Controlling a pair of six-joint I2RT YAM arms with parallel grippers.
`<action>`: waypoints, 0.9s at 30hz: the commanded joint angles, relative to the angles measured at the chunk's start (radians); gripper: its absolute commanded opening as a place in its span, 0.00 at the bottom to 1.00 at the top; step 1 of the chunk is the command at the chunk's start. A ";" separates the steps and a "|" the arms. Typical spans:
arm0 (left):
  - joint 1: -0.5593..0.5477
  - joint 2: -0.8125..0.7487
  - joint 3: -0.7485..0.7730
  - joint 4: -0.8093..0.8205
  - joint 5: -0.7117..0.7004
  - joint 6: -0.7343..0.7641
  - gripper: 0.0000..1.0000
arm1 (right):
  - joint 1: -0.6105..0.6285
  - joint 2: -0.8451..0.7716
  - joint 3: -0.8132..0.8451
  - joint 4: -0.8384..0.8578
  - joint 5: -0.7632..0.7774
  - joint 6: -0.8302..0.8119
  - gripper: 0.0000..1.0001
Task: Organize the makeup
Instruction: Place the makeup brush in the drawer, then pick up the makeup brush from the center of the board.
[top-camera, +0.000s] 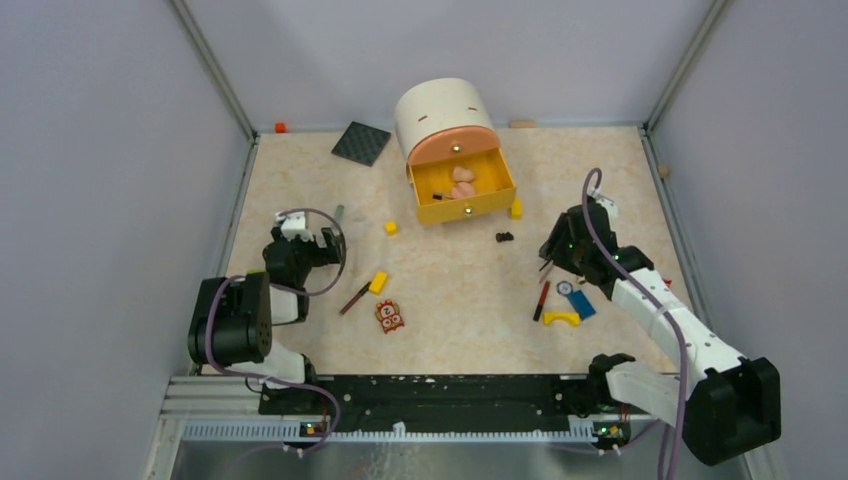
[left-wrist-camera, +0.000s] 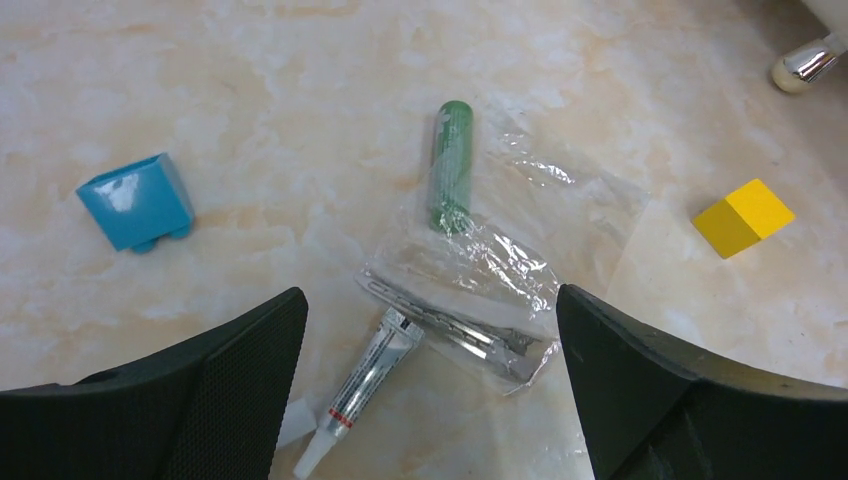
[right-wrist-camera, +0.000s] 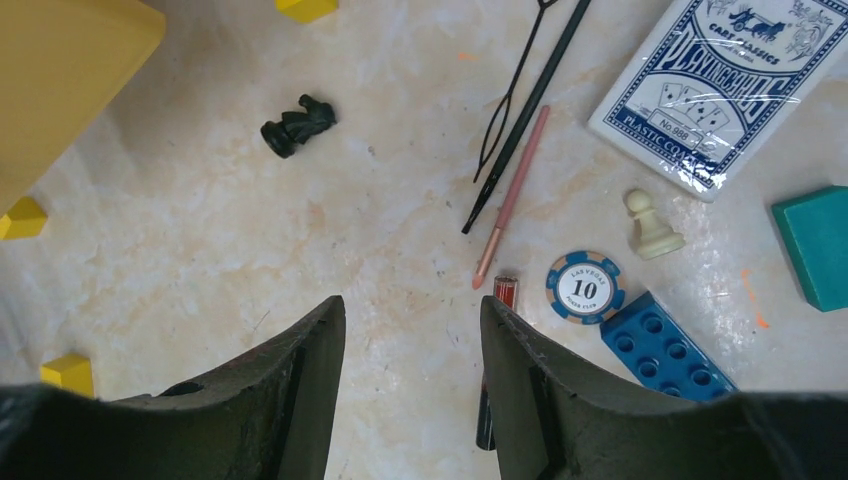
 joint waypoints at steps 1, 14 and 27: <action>-0.038 0.036 0.049 0.108 0.052 0.071 0.99 | -0.032 0.007 0.012 0.032 -0.021 -0.011 0.52; -0.110 0.089 -0.001 0.249 -0.054 0.138 0.99 | -0.119 0.175 0.063 0.090 0.001 -0.027 0.52; -0.110 0.089 0.000 0.248 -0.054 0.138 0.99 | -0.138 0.218 0.075 0.089 0.023 -0.031 0.52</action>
